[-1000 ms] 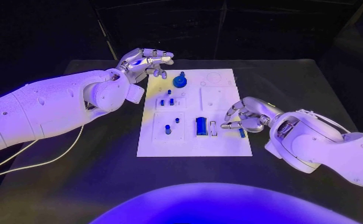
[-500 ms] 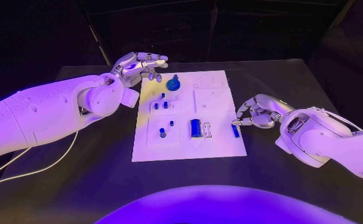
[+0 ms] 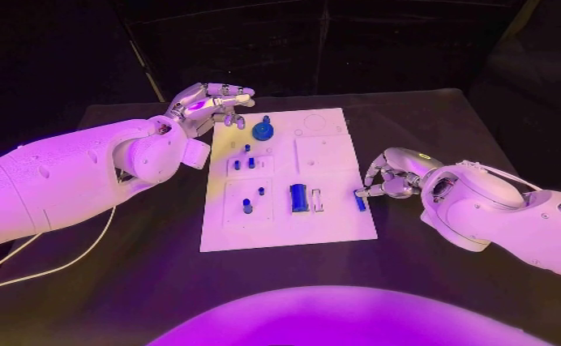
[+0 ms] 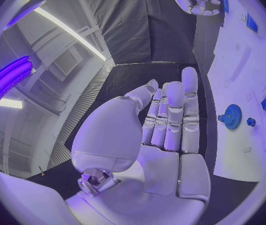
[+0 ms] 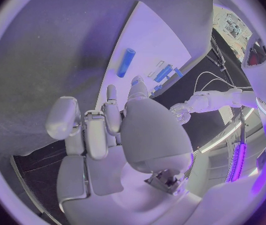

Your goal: Assemble the parts on the task board

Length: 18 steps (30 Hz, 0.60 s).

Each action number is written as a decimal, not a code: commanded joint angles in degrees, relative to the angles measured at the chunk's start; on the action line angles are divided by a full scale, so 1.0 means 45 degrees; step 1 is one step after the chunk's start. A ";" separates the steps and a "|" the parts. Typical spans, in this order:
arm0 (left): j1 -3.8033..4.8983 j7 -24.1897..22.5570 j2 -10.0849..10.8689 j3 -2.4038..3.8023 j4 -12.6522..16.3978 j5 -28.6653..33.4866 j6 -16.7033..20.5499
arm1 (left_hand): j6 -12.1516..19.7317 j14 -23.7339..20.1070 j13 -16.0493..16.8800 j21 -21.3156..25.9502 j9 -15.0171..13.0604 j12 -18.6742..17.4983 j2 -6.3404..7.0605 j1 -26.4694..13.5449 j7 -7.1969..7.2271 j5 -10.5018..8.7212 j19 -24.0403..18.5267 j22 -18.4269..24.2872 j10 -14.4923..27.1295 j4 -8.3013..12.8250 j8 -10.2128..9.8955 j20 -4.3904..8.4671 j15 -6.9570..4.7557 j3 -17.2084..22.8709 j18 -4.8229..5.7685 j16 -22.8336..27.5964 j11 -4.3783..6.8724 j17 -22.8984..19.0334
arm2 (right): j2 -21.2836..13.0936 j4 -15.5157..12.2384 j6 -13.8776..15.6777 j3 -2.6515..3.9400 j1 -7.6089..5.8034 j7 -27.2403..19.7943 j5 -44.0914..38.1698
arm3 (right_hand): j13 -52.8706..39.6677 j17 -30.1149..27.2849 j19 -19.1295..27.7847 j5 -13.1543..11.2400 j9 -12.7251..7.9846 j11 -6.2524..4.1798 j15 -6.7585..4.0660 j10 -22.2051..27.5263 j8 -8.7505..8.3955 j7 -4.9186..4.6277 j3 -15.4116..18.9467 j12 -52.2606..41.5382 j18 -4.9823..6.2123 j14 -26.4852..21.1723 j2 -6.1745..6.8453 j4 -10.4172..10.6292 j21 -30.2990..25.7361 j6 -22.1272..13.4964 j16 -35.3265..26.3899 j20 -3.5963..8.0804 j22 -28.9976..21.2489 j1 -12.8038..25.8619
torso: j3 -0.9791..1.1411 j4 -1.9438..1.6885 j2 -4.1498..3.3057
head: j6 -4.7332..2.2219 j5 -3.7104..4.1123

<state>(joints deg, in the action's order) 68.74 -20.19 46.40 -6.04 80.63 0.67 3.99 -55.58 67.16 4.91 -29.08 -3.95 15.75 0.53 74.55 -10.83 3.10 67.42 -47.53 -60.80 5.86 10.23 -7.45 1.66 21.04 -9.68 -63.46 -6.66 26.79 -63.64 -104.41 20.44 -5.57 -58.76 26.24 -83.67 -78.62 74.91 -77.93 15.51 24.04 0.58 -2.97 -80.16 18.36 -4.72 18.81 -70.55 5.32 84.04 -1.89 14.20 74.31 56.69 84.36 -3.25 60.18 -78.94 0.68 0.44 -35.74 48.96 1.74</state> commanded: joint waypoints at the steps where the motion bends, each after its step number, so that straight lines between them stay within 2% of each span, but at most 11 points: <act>1: 0.0013 -0.0092 -0.0002 0.0004 -0.0007 -0.0037 -0.0108 | 0.0074 -0.0082 -0.0020 0.0067 0.0012 0.0087 -0.0029 -0.0030 -0.0021 0.0042 0.0061 0.0018 0.0066 -0.0018 0.0067 0.0006 0.0026 0.0038 -0.0164 0.0000 0.0011 -0.0012 | 0.0112 0.0033 -0.0969 -0.0002 -0.0004 0.0551 -0.0763 | 0.0691 0.0969 0.0000 0.0021 0.0013 -0.0048 -0.0106 -0.0087 0.0071 -0.0015 -0.0002 -0.0058 0.0098 0.0842 0.0058 0.0070 -0.0057 0.0096 -0.0056 0.0062 0.0017 -0.0032 | 0.0011 -0.0015 -0.0008 | 0.0006 0.0040; 4: 0.0008 -0.0087 -0.0009 0.0001 -0.0016 -0.0037 -0.0113 | 0.0074 -0.0082 -0.0020 0.0067 0.0012 0.0087 -0.0029 -0.0030 -0.0021 0.0042 0.0061 0.0018 0.0066 -0.0018 0.0067 0.0006 0.0026 0.0038 -0.0164 0.0000 0.0011 -0.0012 | 0.0181 0.0048 -0.1088 -0.0003 0.0012 0.0585 -0.0830 | 0.0675 0.0975 -0.0008 0.0063 0.0014 -0.0059 -0.0117 -0.0101 0.0082 -0.0004 -0.0028 -0.0080 0.0096 0.0844 0.0022 0.0082 -0.0055 0.0129 -0.0055 0.0073 0.0025 -0.0074 | 0.0004 -0.0037 -0.0004 | 0.0007 0.0044; 9: 0.0003 -0.0079 -0.0013 -0.0003 -0.0027 -0.0038 -0.0132 | 0.0074 -0.0082 -0.0020 0.0067 0.0012 0.0087 -0.0029 -0.0030 -0.0021 0.0042 0.0061 0.0018 0.0066 -0.0018 0.0067 0.0006 0.0026 0.0038 -0.0164 0.0000 0.0011 -0.0012 | 0.0247 0.0025 -0.1153 -0.0005 0.0081 0.0581 -0.0872 | 0.0638 0.1007 -0.0034 0.0138 0.0017 -0.0081 -0.0135 -0.0133 0.0107 0.0021 -0.0063 -0.0131 0.0086 0.0853 -0.0041 0.0109 -0.0036 0.0202 -0.0041 0.0092 0.0067 -0.0139 | -0.0018 -0.0025 -0.0004 | 0.0001 0.0033; 18: -0.0002 -0.0080 -0.0009 -0.0004 -0.0025 -0.0038 -0.0173 | 0.0079 -0.0090 -0.0021 0.0069 0.0012 0.0098 -0.0027 -0.0051 -0.0021 0.0043 0.0061 0.0019 0.0072 -0.0028 0.0074 0.0004 0.0030 0.0039 -0.0162 0.0005 0.0011 -0.0031 | 0.0379 0.0028 -0.1407 -0.0004 0.0349 0.0606 -0.0956 | 0.0598 0.1069 -0.0084 0.0195 0.0033 -0.0157 -0.0197 -0.0177 0.0186 0.0110 -0.0170 -0.0184 0.0072 0.0871 -0.0163 0.0022 -0.0006 0.0395 -0.0015 0.0147 0.0134 -0.0474 | -0.0021 -0.0031 -0.0008 | 0.0006 0.0031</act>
<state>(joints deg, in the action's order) 68.68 -20.19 46.38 -6.11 80.47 0.65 3.95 -55.58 67.16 4.91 -29.08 -3.95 15.99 0.53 74.55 -10.83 3.10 67.42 -47.53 -60.81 5.86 10.23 -7.45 1.66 21.04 -9.67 -63.46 -6.66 26.70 -62.03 -104.28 15.91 -5.51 -57.34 28.52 -86.96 -78.33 74.91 -78.26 16.18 24.31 0.58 -3.40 -80.16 18.97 -4.20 18.28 -71.23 5.32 84.05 -2.35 14.32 74.31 58.03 84.36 -2.93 60.73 -80.22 0.58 0.32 -35.77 48.97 1.87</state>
